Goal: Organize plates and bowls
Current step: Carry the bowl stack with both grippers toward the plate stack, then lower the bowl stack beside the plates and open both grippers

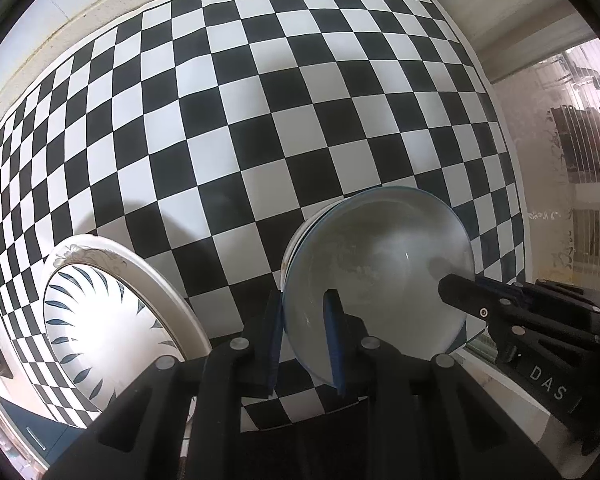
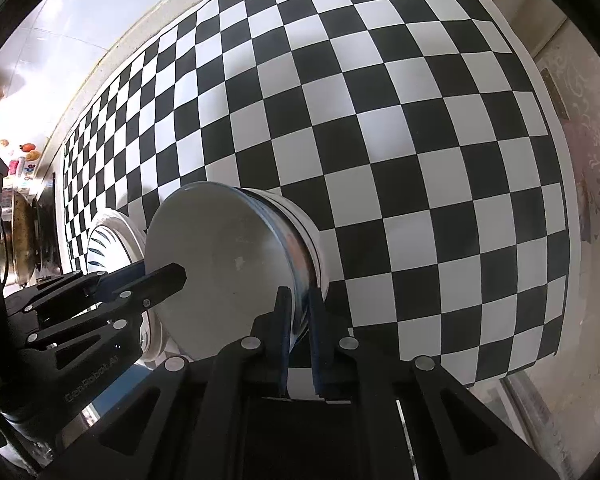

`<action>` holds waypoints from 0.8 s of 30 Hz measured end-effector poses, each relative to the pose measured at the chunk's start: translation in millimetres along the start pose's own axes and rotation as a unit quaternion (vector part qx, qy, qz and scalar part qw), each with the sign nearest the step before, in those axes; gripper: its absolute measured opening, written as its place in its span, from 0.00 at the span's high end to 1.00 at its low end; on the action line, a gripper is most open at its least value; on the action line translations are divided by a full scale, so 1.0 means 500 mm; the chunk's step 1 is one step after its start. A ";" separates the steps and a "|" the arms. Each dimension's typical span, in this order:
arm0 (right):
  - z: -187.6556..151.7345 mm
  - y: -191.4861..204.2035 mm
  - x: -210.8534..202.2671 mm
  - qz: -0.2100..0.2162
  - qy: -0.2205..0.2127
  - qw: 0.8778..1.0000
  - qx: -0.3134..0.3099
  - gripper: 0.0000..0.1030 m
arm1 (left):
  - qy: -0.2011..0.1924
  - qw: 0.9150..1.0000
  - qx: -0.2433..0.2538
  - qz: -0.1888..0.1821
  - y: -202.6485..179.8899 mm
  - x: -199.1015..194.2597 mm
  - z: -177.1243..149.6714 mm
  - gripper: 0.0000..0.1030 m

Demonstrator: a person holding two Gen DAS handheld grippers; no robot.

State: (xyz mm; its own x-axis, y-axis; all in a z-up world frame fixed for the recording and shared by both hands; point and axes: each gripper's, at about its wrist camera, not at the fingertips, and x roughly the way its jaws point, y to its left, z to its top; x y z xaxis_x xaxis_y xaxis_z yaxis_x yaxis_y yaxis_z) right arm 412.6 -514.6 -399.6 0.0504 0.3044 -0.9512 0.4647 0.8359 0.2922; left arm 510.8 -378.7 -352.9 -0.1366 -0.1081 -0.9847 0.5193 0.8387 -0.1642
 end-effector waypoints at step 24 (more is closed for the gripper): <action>-0.032 0.009 -0.138 -0.100 -0.083 0.991 -0.019 0.16 | -0.080 0.996 -0.010 0.047 0.012 -0.099 -0.022 0.14</action>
State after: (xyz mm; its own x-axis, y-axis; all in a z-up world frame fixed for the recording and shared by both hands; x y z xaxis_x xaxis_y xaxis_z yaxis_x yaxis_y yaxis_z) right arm 397.3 -524.5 -331.2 0.1073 0.0540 -0.9928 0.4475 0.8890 0.0967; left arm 511.2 -362.7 -304.7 0.0492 -0.1120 -0.9925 0.5059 0.8596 -0.0719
